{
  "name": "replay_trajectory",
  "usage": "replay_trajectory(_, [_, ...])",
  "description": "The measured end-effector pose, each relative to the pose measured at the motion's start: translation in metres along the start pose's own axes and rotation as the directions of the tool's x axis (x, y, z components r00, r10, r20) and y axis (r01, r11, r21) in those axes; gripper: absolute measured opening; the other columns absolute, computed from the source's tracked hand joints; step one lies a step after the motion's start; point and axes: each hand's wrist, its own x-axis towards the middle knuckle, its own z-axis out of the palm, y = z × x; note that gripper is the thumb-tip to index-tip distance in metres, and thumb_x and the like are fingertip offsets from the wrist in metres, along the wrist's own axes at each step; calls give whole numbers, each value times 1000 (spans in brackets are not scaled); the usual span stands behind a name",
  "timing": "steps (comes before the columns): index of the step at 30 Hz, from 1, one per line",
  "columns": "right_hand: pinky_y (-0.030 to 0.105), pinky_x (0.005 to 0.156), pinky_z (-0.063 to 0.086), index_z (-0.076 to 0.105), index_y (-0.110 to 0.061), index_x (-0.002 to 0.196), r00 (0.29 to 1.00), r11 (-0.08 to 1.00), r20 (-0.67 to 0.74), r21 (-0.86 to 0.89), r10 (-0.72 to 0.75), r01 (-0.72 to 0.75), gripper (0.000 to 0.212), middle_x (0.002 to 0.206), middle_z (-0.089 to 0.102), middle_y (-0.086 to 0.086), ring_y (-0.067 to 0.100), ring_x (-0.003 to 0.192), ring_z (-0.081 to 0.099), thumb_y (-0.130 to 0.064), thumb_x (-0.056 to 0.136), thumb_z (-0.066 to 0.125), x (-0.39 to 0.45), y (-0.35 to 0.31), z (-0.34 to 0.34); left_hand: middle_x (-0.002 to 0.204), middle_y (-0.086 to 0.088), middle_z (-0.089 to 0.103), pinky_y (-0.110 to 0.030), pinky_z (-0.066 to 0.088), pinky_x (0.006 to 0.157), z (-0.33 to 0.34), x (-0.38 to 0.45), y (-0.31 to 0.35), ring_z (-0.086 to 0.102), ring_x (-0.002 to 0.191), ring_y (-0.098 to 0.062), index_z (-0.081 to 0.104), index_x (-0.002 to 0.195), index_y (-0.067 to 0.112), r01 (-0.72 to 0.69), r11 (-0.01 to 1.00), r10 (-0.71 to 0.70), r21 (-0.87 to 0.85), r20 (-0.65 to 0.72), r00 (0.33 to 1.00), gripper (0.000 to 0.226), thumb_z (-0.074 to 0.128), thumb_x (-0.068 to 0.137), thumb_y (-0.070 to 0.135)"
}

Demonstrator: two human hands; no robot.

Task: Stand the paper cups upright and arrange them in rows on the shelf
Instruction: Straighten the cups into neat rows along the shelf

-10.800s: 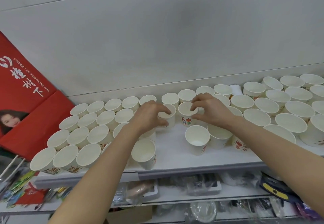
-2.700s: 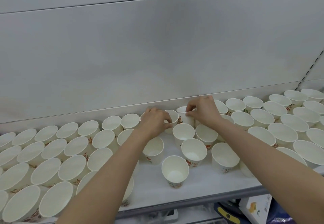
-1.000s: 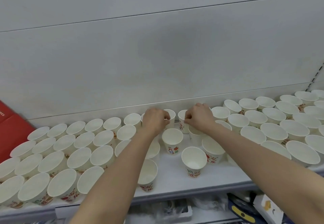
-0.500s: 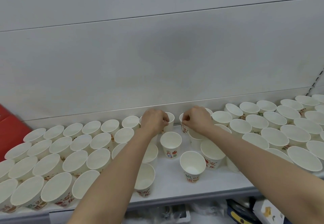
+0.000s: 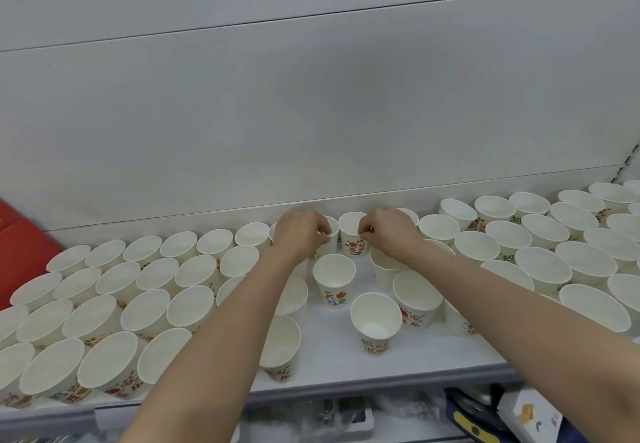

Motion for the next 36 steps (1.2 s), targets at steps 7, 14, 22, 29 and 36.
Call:
replay_trajectory(7, [35, 79, 48, 74, -24, 98, 985, 982, -171, 178, -34, 65, 15, 95, 72, -4, 18, 92, 61, -26, 85, 68, -35, 23, -31, 104, 13, 69, -29, 47, 82, -22, -19, -3, 60, 99, -10, 73, 96, 31, -41, 983, 43, -178, 5, 999, 16, 75, 80, 30])
replay_trajectory(14, [33, 77, 46, 76, -29, 80, 992, 966, -74, 231, -105, 120, 10, 80, 70, -14, 8, 87, 53, -39, 78, 74, -92, 28, -51, 93, 15, 67, -22, 44, 78, -45, -64, 5, 56, 91, -3, 75, 88, 34, -128, 966, 196, -226, 311, 930, 25, 86, 65, 35])
replay_trajectory(22, [29, 82, 34, 76, -29, 86, 994, 995, -41, -15, -97, 97, 11, 85, 71, -6, 17, 95, 54, -35, 81, 67, -90, -1, -36, 82, 15, 69, -27, 50, 74, -21, -66, 29, 60, 82, -4, 75, 77, 28, -176, 964, 207, -199, 148, 967, 5, 76, 76, 23])
replay_trajectory(29, [31, 84, 36, 76, -29, 84, 995, 995, 2, -14, -100, 100, 11, 83, 71, -9, 15, 87, 55, -28, 80, 66, -78, -2, -27, 98, 10, 69, -34, 48, 84, -28, -49, 11, 58, 97, -11, 73, 89, 36, -40, 985, 45, -169, 27, 999, 8, 72, 81, 38])
replay_trajectory(36, [32, 69, 48, 76, -22, 82, 994, 988, 32, 120, -101, 97, 10, 81, 68, -7, 12, 82, 60, -20, 80, 67, -70, -5, -25, 80, 17, 60, -31, 30, 86, -28, -61, 24, 53, 93, -12, 73, 86, 34, -250, 955, 214, 156, 216, 953, 17, 77, 71, 39])
